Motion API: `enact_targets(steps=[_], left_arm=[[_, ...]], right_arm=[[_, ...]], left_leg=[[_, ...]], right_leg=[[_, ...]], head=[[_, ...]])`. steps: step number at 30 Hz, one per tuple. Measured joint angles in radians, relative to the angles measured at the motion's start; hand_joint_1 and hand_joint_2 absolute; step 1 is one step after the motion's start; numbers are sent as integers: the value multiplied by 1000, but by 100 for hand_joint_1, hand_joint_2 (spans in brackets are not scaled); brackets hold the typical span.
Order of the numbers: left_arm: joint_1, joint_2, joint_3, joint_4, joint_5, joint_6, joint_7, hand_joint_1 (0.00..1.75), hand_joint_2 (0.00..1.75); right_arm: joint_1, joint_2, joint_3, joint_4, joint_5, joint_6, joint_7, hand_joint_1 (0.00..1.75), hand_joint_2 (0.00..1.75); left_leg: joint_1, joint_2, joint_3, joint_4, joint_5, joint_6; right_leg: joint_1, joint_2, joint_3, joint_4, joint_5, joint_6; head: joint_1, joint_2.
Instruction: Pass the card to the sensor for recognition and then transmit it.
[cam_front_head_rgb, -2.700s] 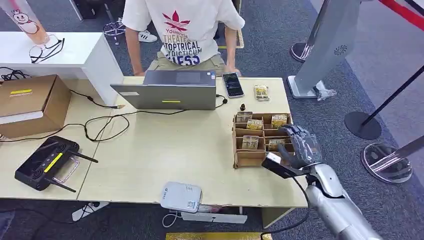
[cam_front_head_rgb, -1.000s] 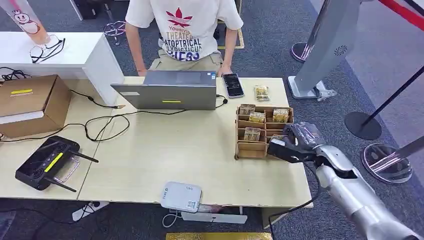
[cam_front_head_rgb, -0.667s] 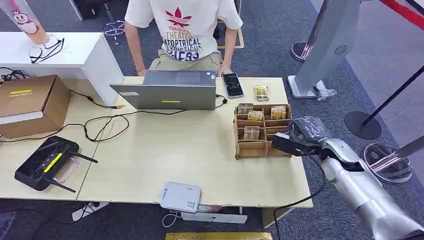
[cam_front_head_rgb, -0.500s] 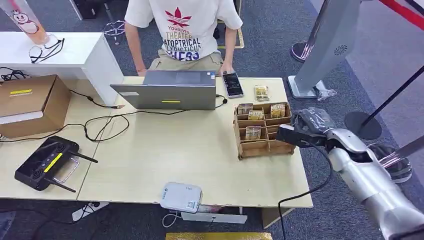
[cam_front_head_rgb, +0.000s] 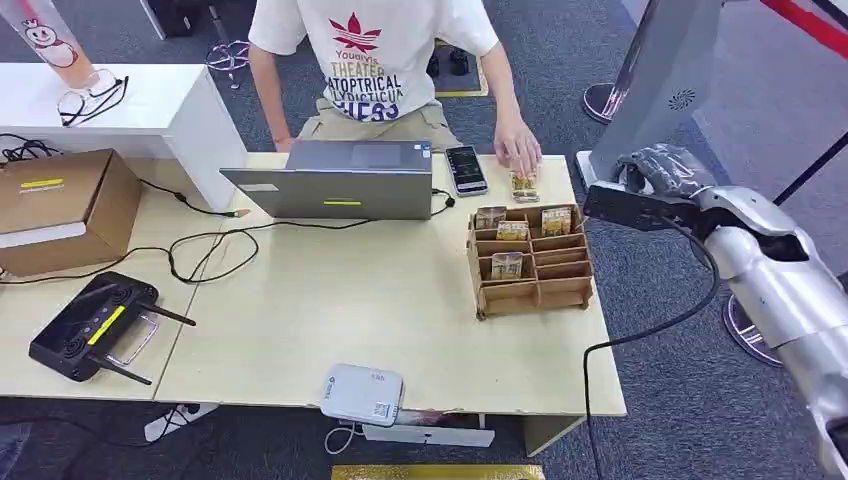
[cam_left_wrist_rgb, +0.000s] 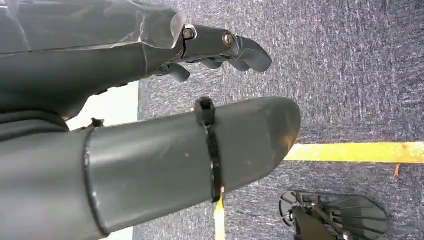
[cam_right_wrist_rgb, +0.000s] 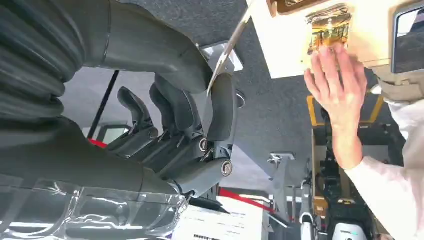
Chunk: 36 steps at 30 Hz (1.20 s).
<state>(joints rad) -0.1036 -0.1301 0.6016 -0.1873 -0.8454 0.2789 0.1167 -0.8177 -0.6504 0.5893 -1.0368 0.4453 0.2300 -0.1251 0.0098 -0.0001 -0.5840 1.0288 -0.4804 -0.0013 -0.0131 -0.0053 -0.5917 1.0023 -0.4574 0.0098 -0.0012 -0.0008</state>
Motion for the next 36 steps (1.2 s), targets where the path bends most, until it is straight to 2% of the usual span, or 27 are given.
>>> enact_targets(steps=[1,2,5,10,17,27,32,36], left_arm=[[0,0,0,0,2,0,0,0,0],[-1,-1,0,0,3,1,0,0,0],[-1,-2,0,0,3,5,-1,0,0],[-1,-2,0,0,5,14,-3,0,0],[-1,-5,0,0,0,19,-22,0,0],[-7,-11,-1,0,-30,7,-21,0,0],[-15,-11,-3,0,-43,-4,-10,0,0],[-22,-11,-5,0,-44,-5,-1,0,0]], right_arm=[[-7,-4,5,-2,-10,0,2,150,175],[-20,-9,11,-3,-25,4,8,155,175],[-76,-27,23,-18,-75,44,31,154,175],[-186,-57,22,-51,-174,98,61,175,175],[-352,-60,1,-81,-219,127,112,175,175],[-363,-55,19,-70,-216,103,103,175,175],[-332,8,39,-24,-189,44,75,175,175],[-331,111,66,78,-157,-18,30,175,175]], left_leg=[[0,0,0,0,0,0],[0,0,0,0,0,0],[0,0,0,0,0,0],[0,0,0,0,0,0],[0,0,-1,0,0,0],[0,0,-1,0,0,0],[0,1,0,0,0,0],[1,1,0,0,1,-1]], right_leg=[[0,0,0,0,0,0],[0,0,0,0,0,0],[0,0,-1,0,0,0],[0,0,-1,0,0,0],[0,0,-1,0,0,0],[0,0,-1,0,0,0],[0,1,-1,0,0,0],[1,2,-1,1,1,-1]], head=[[0,0],[0,0],[0,0],[0,0],[0,0],[0,0],[0,0],[0,0]])
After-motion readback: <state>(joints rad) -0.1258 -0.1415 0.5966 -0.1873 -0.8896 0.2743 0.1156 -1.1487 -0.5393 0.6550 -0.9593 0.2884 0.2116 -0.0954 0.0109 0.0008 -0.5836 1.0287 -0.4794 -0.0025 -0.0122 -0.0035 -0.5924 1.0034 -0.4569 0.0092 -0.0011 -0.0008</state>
